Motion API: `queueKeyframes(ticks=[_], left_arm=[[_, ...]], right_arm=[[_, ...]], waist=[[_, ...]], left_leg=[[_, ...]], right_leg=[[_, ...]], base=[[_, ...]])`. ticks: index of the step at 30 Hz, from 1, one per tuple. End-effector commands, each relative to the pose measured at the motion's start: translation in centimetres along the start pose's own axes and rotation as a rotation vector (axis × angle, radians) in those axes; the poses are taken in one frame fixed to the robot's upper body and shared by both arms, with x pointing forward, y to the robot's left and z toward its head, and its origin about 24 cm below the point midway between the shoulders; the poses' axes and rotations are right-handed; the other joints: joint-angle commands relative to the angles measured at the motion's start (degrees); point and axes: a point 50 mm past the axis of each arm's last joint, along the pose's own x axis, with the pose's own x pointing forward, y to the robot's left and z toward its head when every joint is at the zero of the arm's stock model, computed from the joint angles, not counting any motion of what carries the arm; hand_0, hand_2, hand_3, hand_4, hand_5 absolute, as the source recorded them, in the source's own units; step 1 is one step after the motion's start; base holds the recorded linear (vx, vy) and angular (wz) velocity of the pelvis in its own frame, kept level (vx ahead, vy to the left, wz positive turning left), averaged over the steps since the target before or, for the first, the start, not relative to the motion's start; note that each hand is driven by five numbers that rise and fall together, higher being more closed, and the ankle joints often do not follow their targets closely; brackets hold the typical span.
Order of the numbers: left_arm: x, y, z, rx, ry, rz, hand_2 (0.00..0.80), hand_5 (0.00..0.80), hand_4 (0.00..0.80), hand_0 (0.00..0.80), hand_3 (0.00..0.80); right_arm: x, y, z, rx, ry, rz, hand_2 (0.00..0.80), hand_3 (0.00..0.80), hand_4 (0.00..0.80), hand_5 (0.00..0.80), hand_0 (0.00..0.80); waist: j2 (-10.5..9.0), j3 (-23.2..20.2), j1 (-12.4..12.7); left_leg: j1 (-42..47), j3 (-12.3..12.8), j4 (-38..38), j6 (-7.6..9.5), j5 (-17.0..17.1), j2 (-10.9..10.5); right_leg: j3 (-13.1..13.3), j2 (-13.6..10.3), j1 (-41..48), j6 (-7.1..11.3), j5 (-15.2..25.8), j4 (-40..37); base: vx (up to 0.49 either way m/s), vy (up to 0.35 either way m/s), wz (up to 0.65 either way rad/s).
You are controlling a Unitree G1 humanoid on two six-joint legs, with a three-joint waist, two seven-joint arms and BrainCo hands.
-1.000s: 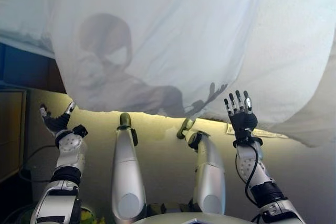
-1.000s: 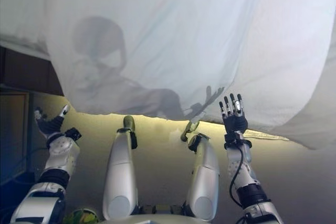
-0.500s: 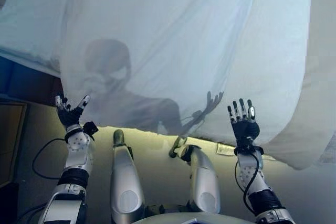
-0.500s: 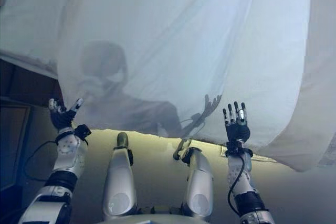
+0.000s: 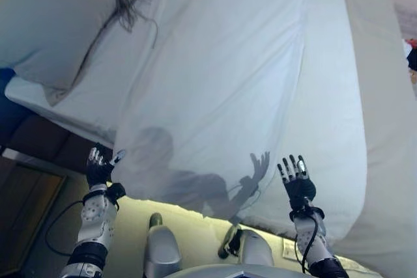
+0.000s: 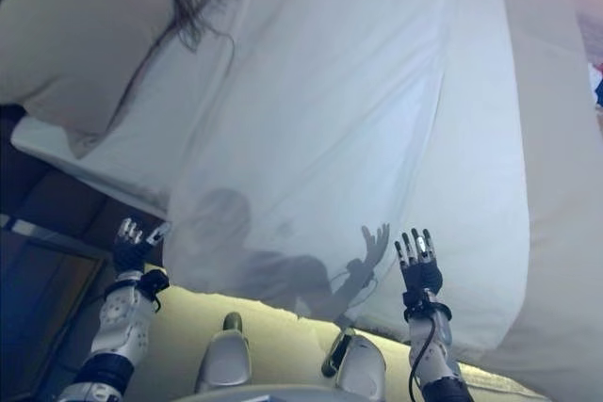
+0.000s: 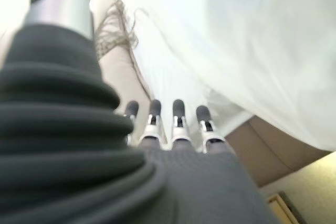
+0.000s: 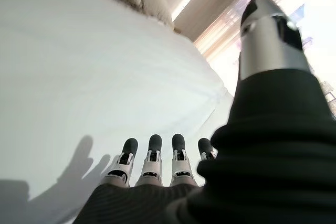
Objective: Make the bed neatly
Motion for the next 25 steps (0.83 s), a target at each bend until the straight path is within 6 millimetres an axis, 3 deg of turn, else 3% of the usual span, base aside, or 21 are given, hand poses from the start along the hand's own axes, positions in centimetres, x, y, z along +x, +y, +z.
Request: queueKeyframes(ticks=[1, 6, 13, 16, 21, 25], left_arm=[[0.6, -1.0, 2.4, -0.096, -0.085, -0.109, 0.0, 0.0, 0.0, 0.0, 0.0], [-0.3, -2.1, 1.1, -0.169, -0.023, -0.208, 0.0, 0.0, 0.0, 0.0, 0.0], [-0.2, -4.3, 0.8, -0.238, 0.021, -0.298, 0.0, 0.0, 0.0, 0.0, 0.0], [-0.2, -4.9, 0.7, -0.255, 0.025, -0.322, 0.0, 0.0, 0.0, 0.0, 0.0], [-0.7, -5.1, 0.7, -0.255, 0.036, -0.345, 0.0, 0.0, 0.0, 0.0, 0.0], [-0.8, -4.7, 0.5, -0.255, 0.06, -0.329, 0.0, 0.0, 0.0, 0.0, 0.0]], right_arm=[[0.5, 0.8, 0.9, -0.051, -0.054, 0.036, 0.0, 0.0, 0.0, 0.0, 0.0], [1.1, 2.1, 0.6, -0.205, -0.047, 0.111, 0.0, 0.0, 0.0, 0.0, 0.0], [2.0, 3.6, 0.6, -0.322, -0.053, 0.134, 0.0, 0.0, 0.0, 0.0, 0.0], [1.9, 3.6, 0.4, -0.276, -0.049, 0.116, 0.0, 0.0, 0.0, 0.0, 0.0], [1.1, 2.6, -0.3, -0.339, -0.002, 0.1, 0.0, 0.0, 0.0, 0.0, 0.0], [0.9, 2.3, -0.3, -0.308, -0.007, 0.073, 0.0, 0.0, 0.0, 0.0, 0.0]], waist=[[-1.3, 0.22, 0.91], [0.23, -1.6, 1.36], [1.97, -3.46, 1.39], [2.27, -3.84, 1.01], [3.3, -4.2, 0.42], [3.04, -4.03, 0.4]], left_leg=[[0.92, 2.03, 0.07, 4.94, 1.08, -3.72], [4.57, 1.97, -1.43, 5.58, 0.56, -5.04], [7.17, 3.79, -7.53, 4.05, 3.56, -3.99], [7.79, 4.08, -7.55, 4.23, 3.26, -4.41], [9.04, 5.12, -7.04, 4.89, 2.38, -5.04], [9.18, 4.88, -5.98, 5.34, 1.35, -5.7]], right_leg=[[1.12, -0.94, 6.84, 5.73, 24.17, -18.84], [1.59, -1.01, 8.72, 5.69, 24.57, -19.59], [-0.44, 1.35, 11.3, 5.55, 22.23, -24.5], [0.04, 0.68, 11.42, 5.86, 22.69, -23.99], [0.02, -0.26, 12.42, 5.97, 22.14, -23.92], [0.23, -1.35, 12.11, 6.34, 23.2, -23.16]], base=[[0.016, 0.022, 0.07], [0.006, 0.055, 0.0], [-0.045, 0.027, -0.03], [-0.006, 0.046, -0.03], [0.028, 0.056, -0.04], [0.019, 0.001, 0.0]])
